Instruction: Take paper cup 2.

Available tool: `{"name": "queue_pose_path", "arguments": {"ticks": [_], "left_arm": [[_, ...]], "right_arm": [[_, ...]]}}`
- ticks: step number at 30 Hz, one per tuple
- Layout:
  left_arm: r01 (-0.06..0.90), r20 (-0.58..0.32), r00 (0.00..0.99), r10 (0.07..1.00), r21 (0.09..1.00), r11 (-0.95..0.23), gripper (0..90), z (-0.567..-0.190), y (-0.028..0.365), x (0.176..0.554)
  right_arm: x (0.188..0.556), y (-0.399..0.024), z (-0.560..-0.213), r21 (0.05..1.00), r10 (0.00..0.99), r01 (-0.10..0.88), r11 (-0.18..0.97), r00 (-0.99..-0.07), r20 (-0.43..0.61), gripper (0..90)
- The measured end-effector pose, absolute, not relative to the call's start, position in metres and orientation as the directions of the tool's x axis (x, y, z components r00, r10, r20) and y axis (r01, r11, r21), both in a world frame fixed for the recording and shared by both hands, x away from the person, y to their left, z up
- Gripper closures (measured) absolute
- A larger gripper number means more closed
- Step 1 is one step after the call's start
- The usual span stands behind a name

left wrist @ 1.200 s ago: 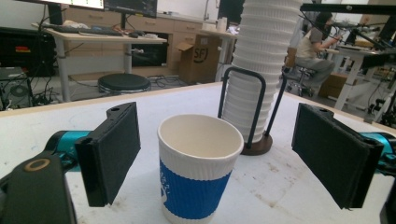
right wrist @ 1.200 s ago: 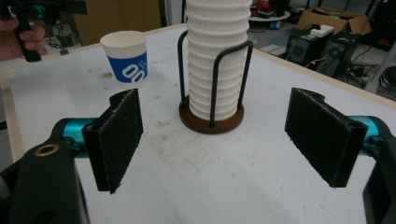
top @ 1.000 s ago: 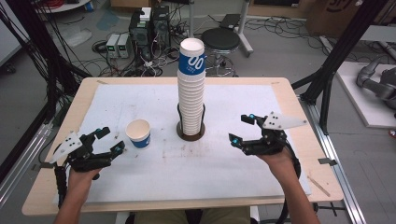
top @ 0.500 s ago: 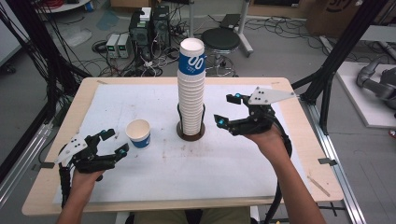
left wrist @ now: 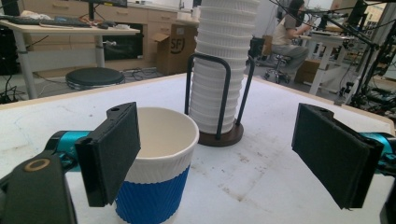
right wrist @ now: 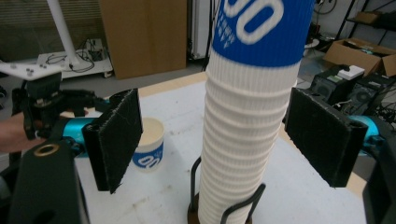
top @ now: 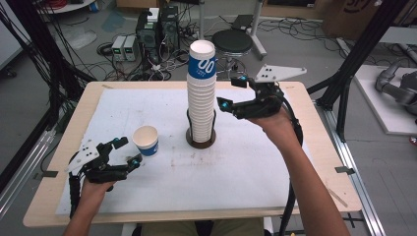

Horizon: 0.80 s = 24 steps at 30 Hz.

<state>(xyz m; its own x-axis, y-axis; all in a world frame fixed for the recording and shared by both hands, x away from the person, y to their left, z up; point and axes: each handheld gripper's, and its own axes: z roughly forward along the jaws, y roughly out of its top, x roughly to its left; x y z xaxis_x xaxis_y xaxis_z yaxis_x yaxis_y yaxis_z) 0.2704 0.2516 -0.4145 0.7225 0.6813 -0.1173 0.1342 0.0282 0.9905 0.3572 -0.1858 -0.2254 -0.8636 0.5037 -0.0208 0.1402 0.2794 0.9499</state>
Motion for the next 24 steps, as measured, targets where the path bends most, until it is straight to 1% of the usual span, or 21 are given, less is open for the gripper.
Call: {"name": "queue_pose_path", "arguments": {"ticks": [7, 9, 18, 24], "left_arm": [[0.135, -0.120, 0.729, 0.674, 0.990, 0.029, 15.5, -0.415, 0.249, 0.270], [0.133, -0.118, 0.732, 0.671, 0.991, 0.029, 15.5, -0.415, 0.249, 0.271], [0.139, -0.124, 0.737, 0.665, 0.990, 0.031, 15.6, -0.415, 0.248, 0.272], [0.140, -0.124, 0.740, 0.662, 0.990, 0.029, 15.7, -0.415, 0.247, 0.272]], "right_arm": [[0.374, -0.173, -0.208, 0.948, 0.505, 0.149, 0.281, -0.863, -0.014, 19.5], [0.379, -0.170, -0.204, 0.951, 0.503, 0.153, 0.267, -0.864, -0.002, 19.5], [0.399, -0.163, -0.188, 0.950, 0.527, 0.182, 0.255, -0.850, 0.021, 19.5], [0.410, -0.152, -0.178, 0.942, 0.532, 0.194, 0.272, -0.846, 0.021, 19.5]]}}
